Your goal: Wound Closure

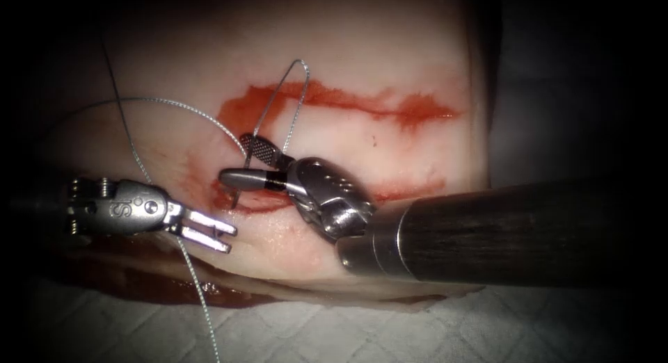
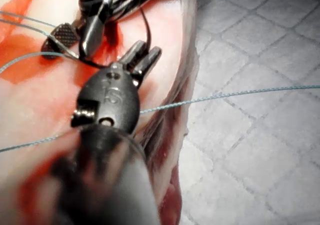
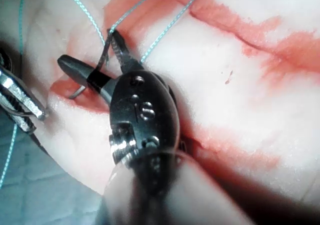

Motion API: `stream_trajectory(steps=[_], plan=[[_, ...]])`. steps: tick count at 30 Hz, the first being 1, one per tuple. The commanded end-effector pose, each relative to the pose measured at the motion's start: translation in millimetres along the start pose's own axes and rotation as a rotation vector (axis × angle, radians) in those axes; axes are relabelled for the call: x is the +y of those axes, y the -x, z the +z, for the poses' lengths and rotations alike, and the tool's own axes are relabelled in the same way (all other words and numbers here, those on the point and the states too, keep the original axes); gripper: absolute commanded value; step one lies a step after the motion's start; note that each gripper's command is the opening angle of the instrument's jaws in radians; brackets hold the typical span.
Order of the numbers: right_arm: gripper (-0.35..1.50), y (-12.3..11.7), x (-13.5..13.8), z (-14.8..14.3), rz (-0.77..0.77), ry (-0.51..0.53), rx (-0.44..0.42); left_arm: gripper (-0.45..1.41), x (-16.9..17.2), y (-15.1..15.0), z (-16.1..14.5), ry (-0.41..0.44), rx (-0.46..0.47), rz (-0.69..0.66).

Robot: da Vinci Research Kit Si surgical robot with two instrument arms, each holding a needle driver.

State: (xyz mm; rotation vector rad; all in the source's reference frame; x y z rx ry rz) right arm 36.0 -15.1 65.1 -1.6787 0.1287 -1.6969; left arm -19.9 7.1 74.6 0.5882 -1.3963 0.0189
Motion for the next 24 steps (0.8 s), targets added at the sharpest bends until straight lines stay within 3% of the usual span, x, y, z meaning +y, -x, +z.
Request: stream_trajectory(steps=[1, 6, 9, 11, 14, 15, 20, 24], plan=[[1.33, -0.1, -1.0, 0.6, -0.072, -0.012, -0.005, -0.45, 0.0, 0.1, 0.7, 0.002, -0.002, 0.0], [1.4, 1.3, -1.4, 0.4, -0.151, -0.036, -0.005, -0.45, -1.0, 1.9, 1.5, 0.007, -0.044, -0.13], [1.4, 2.1, -1.8, -0.2, -0.174, -0.047, -0.004, -0.45, -0.9, 3.2, 1.4, 0.003, -0.099, -0.402], [1.38, 2.6, -2.2, -0.5, -0.194, -0.07, -0.004, -0.45, -0.7, 4.3, 1.2, -0.005, -0.141, -0.489], [1.38, 3.1, -2.7, -0.8, -0.21, -0.1, -0.004, -0.45, 0.2, 6.6, 0.5, 0.0, -0.279, -0.575], [1.38, 3.5, -3.0, -1.0, -0.225, -0.121, -0.009, -0.45, 0.6, 7.9, -0.1, 0.016, -0.358, -0.679], [1.35, 4.8, -3.3, -0.9, -0.272, -0.17, -0.023, -0.45, 1.5, 10.6, -2.4, 0.005, -0.582, -1.061], [1.3, 5.5, -3.5, -0.6, -0.322, -0.136, -0.049, -0.45, 1.7, 12.2, -4.7, 0.055, -0.731, -1.294]])
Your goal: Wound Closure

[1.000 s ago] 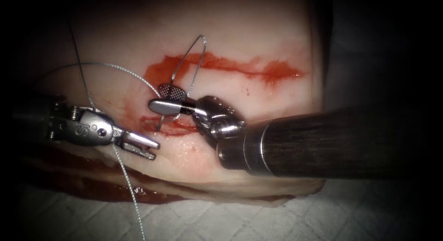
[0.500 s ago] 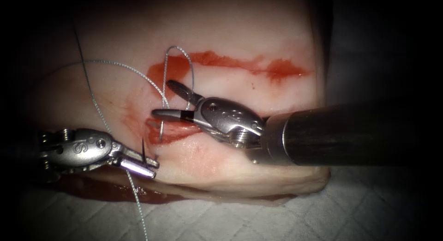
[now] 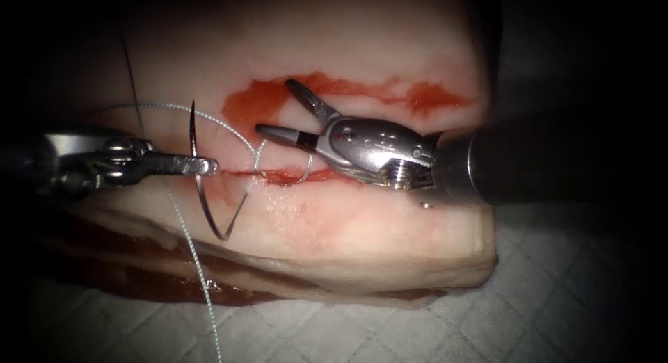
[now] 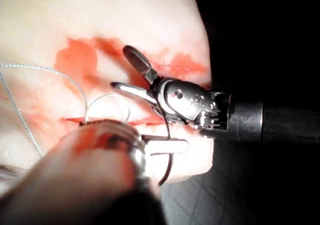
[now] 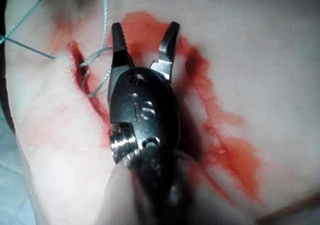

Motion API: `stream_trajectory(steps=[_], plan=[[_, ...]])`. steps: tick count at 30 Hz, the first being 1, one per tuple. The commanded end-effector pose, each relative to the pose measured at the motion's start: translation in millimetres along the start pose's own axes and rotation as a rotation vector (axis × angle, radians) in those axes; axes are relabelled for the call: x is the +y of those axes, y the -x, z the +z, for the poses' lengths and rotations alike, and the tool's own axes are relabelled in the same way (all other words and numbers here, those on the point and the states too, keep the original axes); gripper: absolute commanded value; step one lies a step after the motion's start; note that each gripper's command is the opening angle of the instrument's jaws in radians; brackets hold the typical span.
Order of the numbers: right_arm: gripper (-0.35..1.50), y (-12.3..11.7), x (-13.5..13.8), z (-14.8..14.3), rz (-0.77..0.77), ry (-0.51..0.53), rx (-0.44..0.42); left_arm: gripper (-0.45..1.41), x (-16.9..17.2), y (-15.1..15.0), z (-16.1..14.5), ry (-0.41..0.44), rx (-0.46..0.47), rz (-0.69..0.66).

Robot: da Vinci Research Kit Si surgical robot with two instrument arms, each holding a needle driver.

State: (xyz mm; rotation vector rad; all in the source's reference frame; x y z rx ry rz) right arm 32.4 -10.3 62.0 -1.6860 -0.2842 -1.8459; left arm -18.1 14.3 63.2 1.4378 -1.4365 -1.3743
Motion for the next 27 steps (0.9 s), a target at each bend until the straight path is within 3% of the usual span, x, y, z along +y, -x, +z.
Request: stream_trajectory(steps=[1, 6, 7, 10, 11, 12, 13, 14, 15, 17, 22, 27], plan=[[1.26, -0.1, 0.0, 1.4, -0.025, 0.022, -0.02, -0.45, 0.0, 0.5, 0.1, -0.004, -0.013, -0.057], [1.2, 0.0, 0.8, 2.5, -0.049, 0.035, -0.029, -0.45, -3.5, 3.1, -1.8, -0.034, -0.151, -0.304], [1.15, 0.0, 1.4, 3.2, -0.068, 0.068, -0.037, -0.45, -4.9, 4.1, -2.5, -0.062, -0.208, -0.381], [0.84, 0.0, 2.1, 4.0, -0.089, 0.134, -0.055, -0.45, -6.6, 5.5, -3.4, -0.096, -0.276, -0.441], [0.52, 0.1, 2.3, 4.2, -0.088, 0.153, -0.059, -0.45, -7.3, 6.0, -3.8, -0.113, -0.3, -0.458], [0.02, 0.1, 2.4, 4.3, -0.086, 0.164, -0.062, -0.45, -7.8, 6.3, -4.2, -0.125, -0.319, -0.457], [-0.25, 0.1, 2.6, 4.5, -0.084, 0.188, -0.067, -0.45, -8.4, 6.6, -4.5, -0.142, -0.336, -0.462], [-0.35, 0.3, 2.8, 5.0, -0.08, 0.302, -0.037, -0.45, -9.5, 7.1, -5.0, -0.174, -0.362, -0.463], [-0.35, 0.3, 2.8, 5.0, -0.08, 0.302, -0.037, -0.45, -9.5, 7.1, -5.0, -0.174, -0.362, -0.463], [-0.35, 0.2, 3.7, 6.3, -0.144, 0.468, 0.046, -0.45, -10.9, 7.5, -5.0, -0.234, -0.364, -0.421], [-0.35, -0.4, 5.8, 7.5, -0.157, 0.613, 0.064, -0.45, -11.6, 7.8, -4.3, -0.286, -0.387, -0.266], [-0.35, -0.7, 7.8, 7.8, -0.166, 0.744, 0.064, -0.45, -11.5, 8.0, -3.6, -0.245, -0.39, -0.053]])
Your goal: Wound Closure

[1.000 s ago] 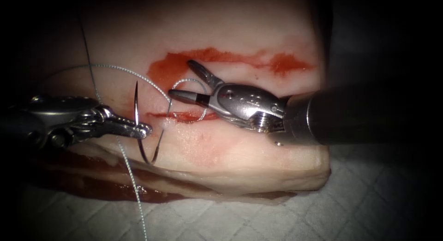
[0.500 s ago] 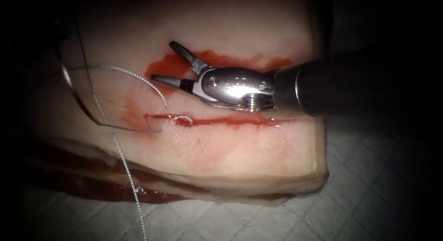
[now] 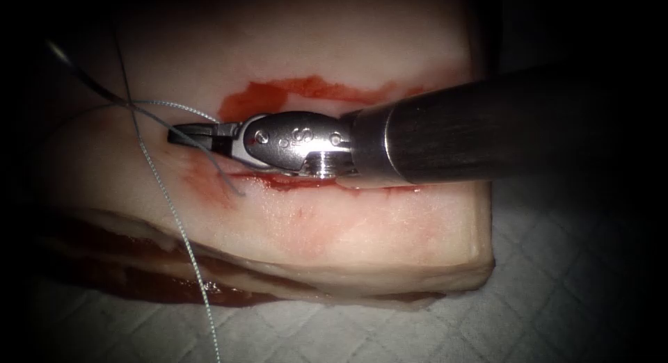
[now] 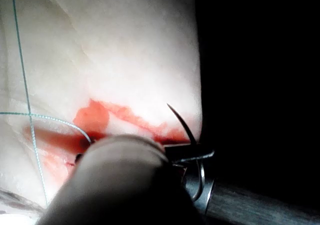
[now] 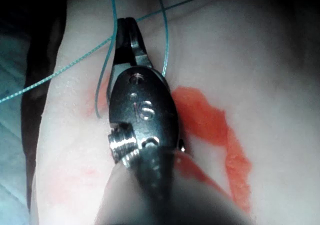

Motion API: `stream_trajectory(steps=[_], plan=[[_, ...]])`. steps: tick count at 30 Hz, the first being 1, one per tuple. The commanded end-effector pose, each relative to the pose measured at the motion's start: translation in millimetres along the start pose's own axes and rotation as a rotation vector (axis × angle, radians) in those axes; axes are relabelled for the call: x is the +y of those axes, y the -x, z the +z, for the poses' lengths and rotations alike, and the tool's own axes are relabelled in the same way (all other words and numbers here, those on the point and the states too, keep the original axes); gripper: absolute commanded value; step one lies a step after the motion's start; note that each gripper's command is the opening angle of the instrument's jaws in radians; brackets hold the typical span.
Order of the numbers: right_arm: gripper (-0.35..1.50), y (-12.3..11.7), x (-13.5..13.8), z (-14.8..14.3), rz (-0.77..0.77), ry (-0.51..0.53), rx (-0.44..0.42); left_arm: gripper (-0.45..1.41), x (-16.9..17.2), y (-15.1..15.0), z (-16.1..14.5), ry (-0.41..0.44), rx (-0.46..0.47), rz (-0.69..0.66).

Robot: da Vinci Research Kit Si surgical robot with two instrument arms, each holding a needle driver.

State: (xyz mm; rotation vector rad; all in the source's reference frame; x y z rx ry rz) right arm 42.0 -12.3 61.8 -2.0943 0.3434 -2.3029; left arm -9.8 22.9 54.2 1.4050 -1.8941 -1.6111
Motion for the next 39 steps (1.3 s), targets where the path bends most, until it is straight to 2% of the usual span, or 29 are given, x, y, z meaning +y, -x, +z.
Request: stream_trajectory(steps=[1, 2, 3, 4, 7, 9, 14, 17, 19, 20, 24, 28, 32, 34, 37, 38, 39], plan=[[-0.35, 0.0, 0.1, 1.4, -0.007, 0.029, -0.017, -0.45, 0.8, 0.1, 0.5, 0.006, 0.003, 0.052], [-0.35, 0.1, 0.4, 1.5, -0.018, 0.055, -0.026, -0.45, 0.8, 0.2, 0.6, 0.004, 0.006, 0.11], [-0.35, 0.1, 0.8, 1.7, -0.019, 0.099, -0.037, -0.45, 0.7, 0.5, 0.8, -0.003, 0.009, 0.234], [-0.35, 0.1, 0.8, 1.7, -0.019, 0.099, -0.037, -0.45, 0.7, 0.5, 0.8, -0.003, 0.009, 0.234], [-0.35, 0.3, 2.1, 1.7, -0.01, 0.173, -0.058, -0.45, 0.5, 1.2, 0.6, -0.009, -0.031, 0.47], [-0.35, 0.9, 3.0, 1.4, 0.007, 0.207, -0.066, -0.45, 0.4, 2.0, 0.2, -0.01, -0.045, 0.566], [-0.35, 1.8, 4.5, 0.5, 0.069, 0.245, -0.079, -0.45, -0.1, 4.3, -1.1, -0.002, -0.079, 0.7], [-0.35, 1.1, 6.2, -0.3, 0.15, 0.304, -0.072, -0.45, -0.8, 6.4, -2.3, 0.011, -0.113, 0.791], [-0.35, 0.4, 7.4, -0.7, 0.209, 0.307, -0.056, -0.45, -1.3, 7.8, -3.2, 0.019, -0.135, 0.869], [-0.35, -0.4, 9.3, -1.2, 0.275, 0.318, -0.038, -0.45, -2.0, 9.2, -4.1, 0.025, -0.148, 0.938], [-0.35, -2.1, 12.8, -1.6, 0.385, 0.356, -0.003, -0.45, -3.5, 11.5, -5.8, 0.031, -0.151, 0.982], [-0.35, -3.3, 15.6, -1.0, 0.483, 0.384, 0.032, -0.45, -4.9, 13.4, -7.2, 0.06, -0.194, 1.006], [-0.35, -3.6, 18.3, -0.7, 0.575, 0.42, 0.054, -0.45, -5.8, 14.6, -8.2, 0.081, -0.224, 1.026], [-0.35, -3.6, 18.6, -0.8, 0.585, 0.424, 0.054, -0.45, -5.9, 14.7, -8.3, 0.082, -0.226, 1.031], [-0.35, -2.9, 18.0, -1.0, 0.598, 0.348, 0.036, -0.45, -5.6, 14.1, -8.1, 0.087, -0.234, 1.004], [-0.35, -1.7, 16.2, -1.6, 0.534, 0.243, 0.007, -0.45, -5.1, 13.2, -7.6, 0.082, -0.227, 0.976], [-0.18, -0.2, 14.1, -2.5, 0.435, 0.136, -0.002, -0.45, -4.8, 12.3, -6.9, 0.071, -0.211, 0.963]])
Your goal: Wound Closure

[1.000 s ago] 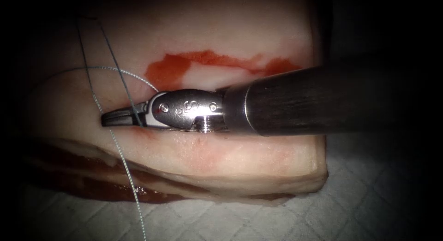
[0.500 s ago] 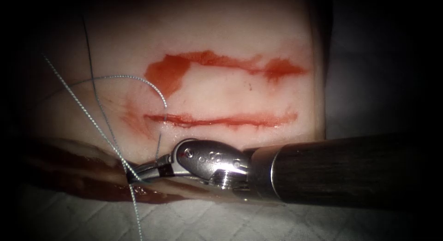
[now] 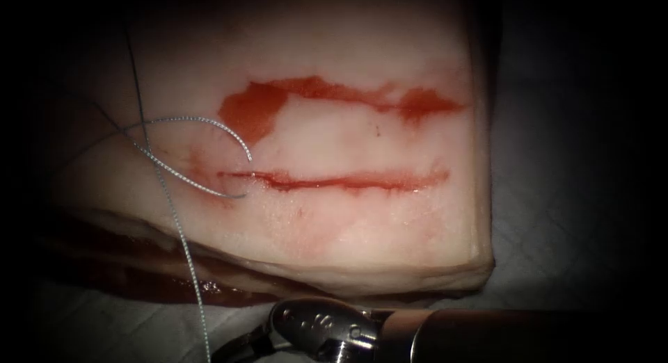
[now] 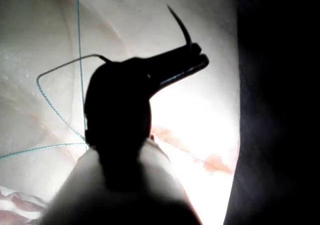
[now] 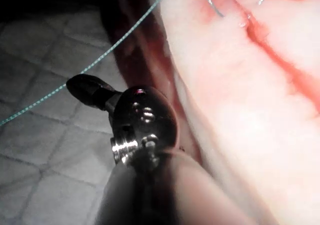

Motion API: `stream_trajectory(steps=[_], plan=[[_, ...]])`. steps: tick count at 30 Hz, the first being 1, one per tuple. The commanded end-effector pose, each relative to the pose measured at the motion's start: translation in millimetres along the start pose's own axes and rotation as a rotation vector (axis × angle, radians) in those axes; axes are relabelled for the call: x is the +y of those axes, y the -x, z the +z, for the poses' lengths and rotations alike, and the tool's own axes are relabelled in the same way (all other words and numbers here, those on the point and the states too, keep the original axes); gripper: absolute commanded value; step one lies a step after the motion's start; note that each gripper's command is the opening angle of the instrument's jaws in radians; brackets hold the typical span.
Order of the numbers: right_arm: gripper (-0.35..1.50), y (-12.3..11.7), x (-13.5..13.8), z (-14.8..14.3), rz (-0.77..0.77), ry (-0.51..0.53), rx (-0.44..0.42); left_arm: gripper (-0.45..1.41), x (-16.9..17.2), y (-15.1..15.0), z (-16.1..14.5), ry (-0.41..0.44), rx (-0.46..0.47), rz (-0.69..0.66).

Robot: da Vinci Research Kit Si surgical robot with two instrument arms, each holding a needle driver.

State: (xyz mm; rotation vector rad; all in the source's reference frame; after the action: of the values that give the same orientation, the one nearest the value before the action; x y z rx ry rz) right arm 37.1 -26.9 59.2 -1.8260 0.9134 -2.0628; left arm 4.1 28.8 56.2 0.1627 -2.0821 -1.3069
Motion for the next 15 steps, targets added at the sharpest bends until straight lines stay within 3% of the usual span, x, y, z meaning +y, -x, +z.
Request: stream_trajectory(steps=[1, 2, 3, 6, 7, 10, 15], plan=[[0.07, 2.3, -1.9, -0.8, -0.065, -0.088, -0.019, -0.45, 0.0, -1.1, 0.7, -0.009, 0.005, -0.019], [0.2, 3.5, -2.4, -1.6, -0.109, -0.142, -0.022, -0.45, -0.6, -1.7, 1.0, -0.017, 0.012, -0.037], [0.2, 5.0, -3.1, -2.5, -0.166, -0.196, -0.021, -0.45, -1.0, -2.2, 1.2, -0.02, 0.012, -0.04], [0.14, 7.2, -4.6, -4.1, -0.262, -0.309, -0.01, -0.45, -2.4, -3.5, 1.9, -0.04, 0.026, -0.071], [0.05, 7.5, -5.5, -4.6, -0.32, -0.391, 0.01, -0.45, -3.1, -4.1, 2.3, -0.049, 0.033, -0.091], [-0.03, 6.8, -6.8, -4.7, -0.415, -0.469, 0.082, -0.45, -3.9, -4.8, 2.7, -0.066, 0.049, -0.129], [-0.13, 5.7, -8.1, -4.4, -0.52, -0.481, 0.185, -0.45, -4.2, -5.4, 2.9, -0.076, 0.06, -0.153]])
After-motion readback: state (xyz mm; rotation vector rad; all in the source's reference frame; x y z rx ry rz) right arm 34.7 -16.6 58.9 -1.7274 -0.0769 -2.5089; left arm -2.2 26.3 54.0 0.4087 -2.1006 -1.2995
